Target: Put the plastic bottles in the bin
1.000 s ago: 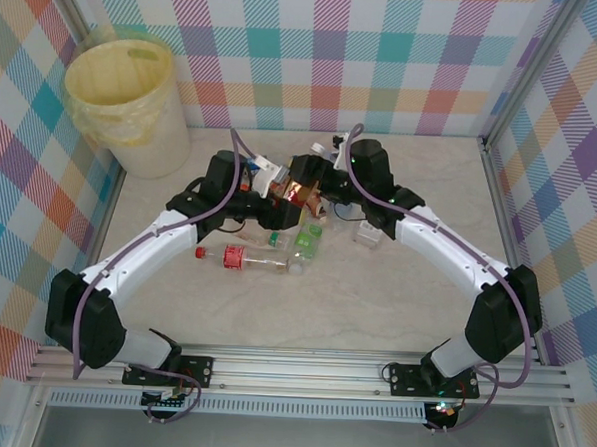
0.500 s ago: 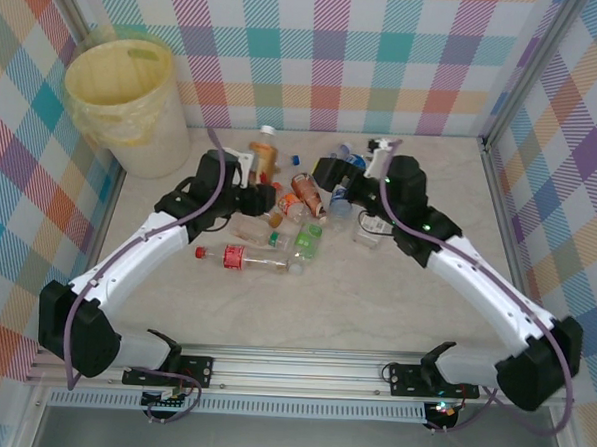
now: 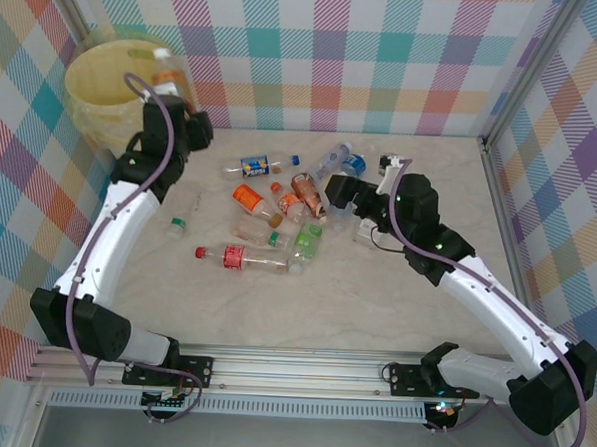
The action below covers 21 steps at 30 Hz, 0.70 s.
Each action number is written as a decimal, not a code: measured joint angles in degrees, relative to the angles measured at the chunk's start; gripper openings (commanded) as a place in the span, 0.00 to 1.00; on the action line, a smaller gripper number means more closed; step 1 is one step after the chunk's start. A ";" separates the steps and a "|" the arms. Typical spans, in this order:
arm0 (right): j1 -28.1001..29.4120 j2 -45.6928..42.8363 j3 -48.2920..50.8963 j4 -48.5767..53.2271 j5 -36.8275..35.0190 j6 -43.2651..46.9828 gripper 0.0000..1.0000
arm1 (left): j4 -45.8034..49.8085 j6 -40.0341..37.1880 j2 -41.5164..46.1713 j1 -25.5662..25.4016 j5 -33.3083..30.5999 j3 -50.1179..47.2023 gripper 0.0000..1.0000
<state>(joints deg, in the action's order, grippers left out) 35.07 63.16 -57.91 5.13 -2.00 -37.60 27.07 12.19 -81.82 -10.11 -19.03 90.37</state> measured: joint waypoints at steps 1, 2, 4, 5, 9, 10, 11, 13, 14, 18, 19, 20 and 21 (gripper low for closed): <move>0.00 -0.35 0.15 0.26 -0.02 0.00 1.00 | -0.09 0.00 -1.22 1.29 -0.17 1.90 0.60; 0.00 -0.68 0.31 0.46 -0.17 0.02 1.00 | -0.26 0.00 -2.89 3.02 -0.35 4.20 0.60; 0.00 -1.03 0.55 0.59 -0.46 0.02 1.00 | -0.37 0.00 -5.88 5.88 -0.61 7.85 0.60; 0.00 -1.07 0.61 0.61 -0.52 0.04 1.00 | -0.28 0.00 -7.98 7.52 -0.70 10.21 0.60; 0.00 -1.07 0.72 1.46 -0.63 0.39 1.00 | -0.39 -0.66 -16.85 11.63 -1.66 20.26 0.60; 0.00 -1.09 0.76 1.66 -0.63 0.39 1.00 | -0.46 -0.96 -18.60 12.17 -1.84 22.23 0.60; 0.00 -1.07 0.81 1.86 -0.66 0.39 1.00 | -0.57 -1.20 -20.63 12.68 -2.36 24.50 0.60; 0.00 -1.07 0.94 2.32 -1.03 0.39 1.00 | -1.11 -1.46 -23.82 13.16 -3.32 27.87 0.60; 0.00 -1.07 1.01 2.60 -1.11 0.39 1.00 | -1.53 -1.49 -25.33 13.31 -3.80 29.27 0.60; 0.00 -1.07 1.03 3.21 -2.08 0.39 1.00 | -3.15 -1.03 -30.03 14.51 -4.92 32.68 0.60; 0.00 -1.07 1.03 3.37 -2.23 0.39 1.00 | -3.19 -0.74 -31.54 15.08 -5.03 34.10 0.60; 0.00 -1.07 1.03 3.58 -2.45 0.42 1.00 | -3.19 -0.44 -32.85 15.54 -5.05 35.43 0.60; 0.00 -1.05 1.03 3.76 -2.62 0.42 1.00 | -2.82 0.07 -34.77 16.13 -5.03 37.70 0.60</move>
<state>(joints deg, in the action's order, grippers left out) 35.07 62.11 -56.88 8.88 -4.62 -37.19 24.25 12.25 -116.60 6.02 -24.05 128.07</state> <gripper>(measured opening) 0.996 0.656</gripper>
